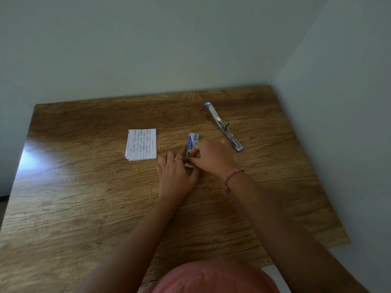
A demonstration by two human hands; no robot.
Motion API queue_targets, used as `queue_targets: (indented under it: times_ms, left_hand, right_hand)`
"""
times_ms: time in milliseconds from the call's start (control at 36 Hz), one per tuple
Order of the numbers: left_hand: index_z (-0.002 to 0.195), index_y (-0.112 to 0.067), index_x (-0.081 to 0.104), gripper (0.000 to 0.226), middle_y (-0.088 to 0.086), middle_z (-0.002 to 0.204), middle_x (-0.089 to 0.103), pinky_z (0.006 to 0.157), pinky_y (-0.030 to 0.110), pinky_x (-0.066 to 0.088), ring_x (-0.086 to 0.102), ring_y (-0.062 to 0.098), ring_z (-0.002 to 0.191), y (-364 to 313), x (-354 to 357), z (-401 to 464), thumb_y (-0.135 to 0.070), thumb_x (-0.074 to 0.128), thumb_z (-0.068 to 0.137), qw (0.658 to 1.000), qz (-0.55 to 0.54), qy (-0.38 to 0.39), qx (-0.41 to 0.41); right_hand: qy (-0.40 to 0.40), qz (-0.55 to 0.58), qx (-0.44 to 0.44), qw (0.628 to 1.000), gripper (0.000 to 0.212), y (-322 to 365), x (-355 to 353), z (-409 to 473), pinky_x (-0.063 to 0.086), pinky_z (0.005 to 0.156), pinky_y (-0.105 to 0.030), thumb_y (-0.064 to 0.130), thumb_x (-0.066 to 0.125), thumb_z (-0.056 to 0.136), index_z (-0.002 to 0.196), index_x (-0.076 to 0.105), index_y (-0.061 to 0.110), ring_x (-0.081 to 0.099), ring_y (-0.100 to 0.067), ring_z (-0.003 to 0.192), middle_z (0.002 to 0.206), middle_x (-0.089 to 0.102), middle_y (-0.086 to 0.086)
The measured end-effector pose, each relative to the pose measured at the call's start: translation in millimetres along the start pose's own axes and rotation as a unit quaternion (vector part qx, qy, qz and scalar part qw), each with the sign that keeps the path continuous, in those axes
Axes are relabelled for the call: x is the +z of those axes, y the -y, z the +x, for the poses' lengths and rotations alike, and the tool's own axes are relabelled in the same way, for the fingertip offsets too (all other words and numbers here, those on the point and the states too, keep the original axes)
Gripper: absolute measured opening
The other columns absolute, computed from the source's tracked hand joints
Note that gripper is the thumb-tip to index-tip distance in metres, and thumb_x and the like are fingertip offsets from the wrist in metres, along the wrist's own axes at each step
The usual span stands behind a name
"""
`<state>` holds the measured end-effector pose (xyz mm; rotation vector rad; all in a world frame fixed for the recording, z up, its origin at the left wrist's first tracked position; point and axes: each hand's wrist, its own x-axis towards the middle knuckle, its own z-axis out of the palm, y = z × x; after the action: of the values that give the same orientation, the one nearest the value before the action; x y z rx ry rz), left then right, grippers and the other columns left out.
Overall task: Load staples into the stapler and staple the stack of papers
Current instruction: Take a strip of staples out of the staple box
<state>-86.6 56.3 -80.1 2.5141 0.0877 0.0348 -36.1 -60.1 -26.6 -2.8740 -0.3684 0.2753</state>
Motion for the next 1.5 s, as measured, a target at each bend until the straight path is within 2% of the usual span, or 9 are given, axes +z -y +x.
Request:
queue_targets:
  times_ms: [250,500,667,806,889,1111,1278,1389,1500]
  left_hand:
    - [0.146,-0.019,0.035,0.072,0.005,0.124,0.048,0.103,0.042,0.029,0.03,0.024,0.123,0.3,0.3,0.2,-0.053,0.054,0.085,1.0,-0.002,-0.004,0.0]
    - [0.143,-0.017,0.039,0.072,0.005,0.123,0.049,0.103,0.043,0.03,0.031,0.025,0.122,2.1,2.7,1.1,-0.052,0.055,0.083,1.0,0.003,0.003,-0.007]
    - [0.143,-0.016,0.04,0.072,0.005,0.123,0.05,0.102,0.043,0.029,0.031,0.024,0.121,1.9,2.4,0.7,-0.053,0.057,0.083,1.0,0.0,-0.006,-0.002]
    - [0.142,-0.016,0.042,0.067,0.004,0.119,0.05,0.1,0.04,0.029,0.03,0.022,0.119,0.4,3.4,0.5,-0.053,0.054,0.087,1.0,0.003,-0.023,-0.006]
    - [0.14,-0.016,0.044,0.066,0.003,0.119,0.051,0.101,0.041,0.03,0.032,0.023,0.12,0.0,4.2,0.8,-0.053,0.054,0.087,1.0,0.003,-0.025,-0.009]
    - [0.142,-0.017,0.041,0.071,0.003,0.121,0.05,0.104,0.044,0.032,0.032,0.025,0.124,0.9,5.0,1.6,-0.059,0.052,0.086,1.0,0.011,-0.016,-0.014]
    - [0.138,-0.017,0.045,0.072,0.003,0.123,0.048,0.104,0.043,0.028,0.03,0.022,0.123,1.7,5.2,0.5,-0.061,0.057,0.082,1.0,-0.006,-0.019,-0.013]
    - [0.144,-0.02,0.036,0.076,0.003,0.123,0.045,0.105,0.041,0.023,0.031,0.023,0.123,2.9,4.3,0.2,-0.059,0.057,0.082,1.0,-0.01,-0.017,-0.002]
    - [0.146,-0.021,0.034,0.079,0.003,0.123,0.044,0.105,0.042,0.024,0.03,0.024,0.123,3.7,3.6,0.5,-0.059,0.056,0.08,1.0,-0.004,-0.008,0.002]
  right_hand:
    - [-0.052,0.031,0.031,0.998,0.019,-0.3,9.1,0.4,0.033,0.088,-0.037,0.044,0.062,0.085,0.094,0.069,0.029,0.061,-0.012,0.089,0.089,0.069,0.008]
    - [-0.062,0.006,0.056,0.996,0.027,5.8,16.1,1.0,0.028,0.074,-0.032,0.046,0.056,0.087,0.09,0.07,0.023,0.059,-0.014,0.079,0.083,0.067,0.005]
    - [-0.017,0.125,0.079,0.989,0.022,4.7,6.9,-2.1,0.051,0.069,-0.031,0.039,0.065,0.082,0.084,0.073,0.02,0.063,-0.013,0.074,0.075,0.068,0.005]
    - [-0.011,0.219,0.103,0.97,0.007,-14.7,-6.8,-12.8,0.051,0.064,-0.025,0.027,0.072,0.074,0.074,0.065,0.028,0.06,-0.004,0.069,0.067,0.059,0.015]
    - [0.009,0.2,0.096,0.975,0.011,-31.7,-7.6,-25.3,0.044,0.058,-0.018,0.025,0.071,0.079,0.078,0.061,0.028,0.057,-0.001,0.065,0.069,0.059,0.012]
    - [0.047,0.168,0.064,0.983,0.012,-60.3,-4.2,-46.4,0.049,0.062,-0.021,0.032,0.069,0.082,0.091,0.068,0.024,0.058,-0.008,0.066,0.073,0.063,0.006]
    - [-0.04,0.2,0.06,0.977,0.004,-71.9,-16.7,-35.2,0.037,0.057,-0.01,0.024,0.065,0.085,0.088,0.067,0.025,0.056,0.002,0.066,0.073,0.061,0.015]
    - [0.026,0.131,0.015,0.991,0.02,-72.1,-17.9,-22.5,0.05,0.073,-0.02,0.024,0.064,0.088,0.108,0.066,0.021,0.06,-0.003,0.078,0.088,0.066,0.009]
    - [0.04,0.083,-0.009,0.996,0.02,-70.8,-12.7,-12.1,0.045,0.064,-0.017,0.028,0.063,0.088,0.106,0.068,0.021,0.056,-0.002,0.074,0.085,0.064,0.009]
